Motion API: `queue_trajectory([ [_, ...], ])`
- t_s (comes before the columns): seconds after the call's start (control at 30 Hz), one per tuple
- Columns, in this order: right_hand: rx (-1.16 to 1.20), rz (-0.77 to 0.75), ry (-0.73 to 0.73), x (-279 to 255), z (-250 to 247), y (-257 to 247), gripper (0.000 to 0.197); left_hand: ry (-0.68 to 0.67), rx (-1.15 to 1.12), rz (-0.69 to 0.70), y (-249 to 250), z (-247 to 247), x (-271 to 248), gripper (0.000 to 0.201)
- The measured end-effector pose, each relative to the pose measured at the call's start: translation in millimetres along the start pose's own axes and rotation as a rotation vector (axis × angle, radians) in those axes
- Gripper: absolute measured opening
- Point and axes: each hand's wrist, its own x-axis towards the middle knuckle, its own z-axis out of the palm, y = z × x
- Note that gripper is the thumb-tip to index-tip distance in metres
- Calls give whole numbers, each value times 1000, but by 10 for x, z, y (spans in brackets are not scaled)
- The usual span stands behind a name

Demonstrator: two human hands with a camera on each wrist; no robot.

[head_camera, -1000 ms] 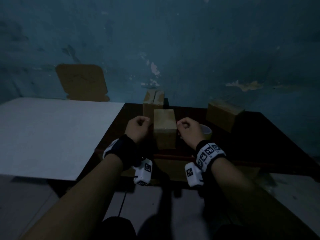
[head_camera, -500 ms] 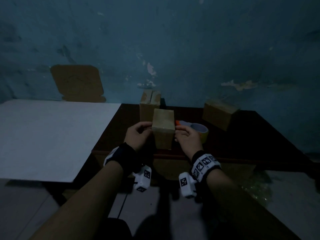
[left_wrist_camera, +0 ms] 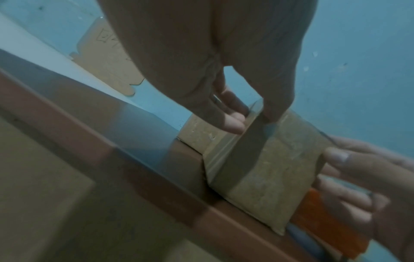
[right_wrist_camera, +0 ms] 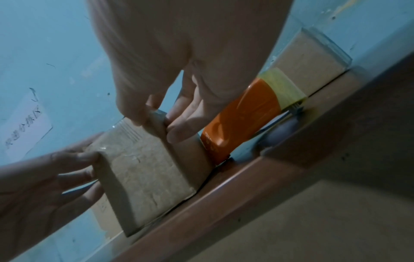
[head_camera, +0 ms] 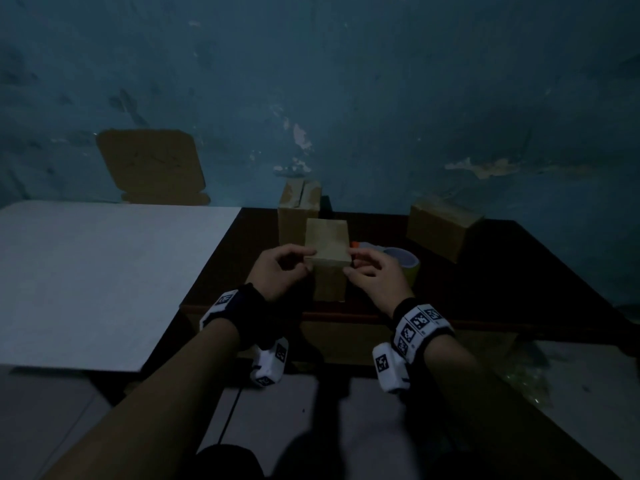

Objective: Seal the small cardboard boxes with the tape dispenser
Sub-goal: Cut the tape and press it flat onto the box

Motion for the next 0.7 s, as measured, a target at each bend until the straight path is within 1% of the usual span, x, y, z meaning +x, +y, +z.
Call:
queue_trajectory([
  [0.1, 2, -5, -10, 33, 3, -28, 27, -13, -2, -8, -7, -26, 14, 28],
  [0.23, -6, -2, -46, 86, -3, -40, 24, -44, -22, -39, -13, -69, 30, 30],
  [0.5, -25, -15, -38, 117, 23, 2, 21, 22, 30, 50, -100, -11, 94, 24],
  [0.57, -36, -26, -38, 119, 31, 4, 19, 39, 39, 54, -106, 0, 99, 23],
  [0.7, -63, -27, -42, 93, 29, -48, 19, 11, 50, 34, -52, -19, 83, 24],
])
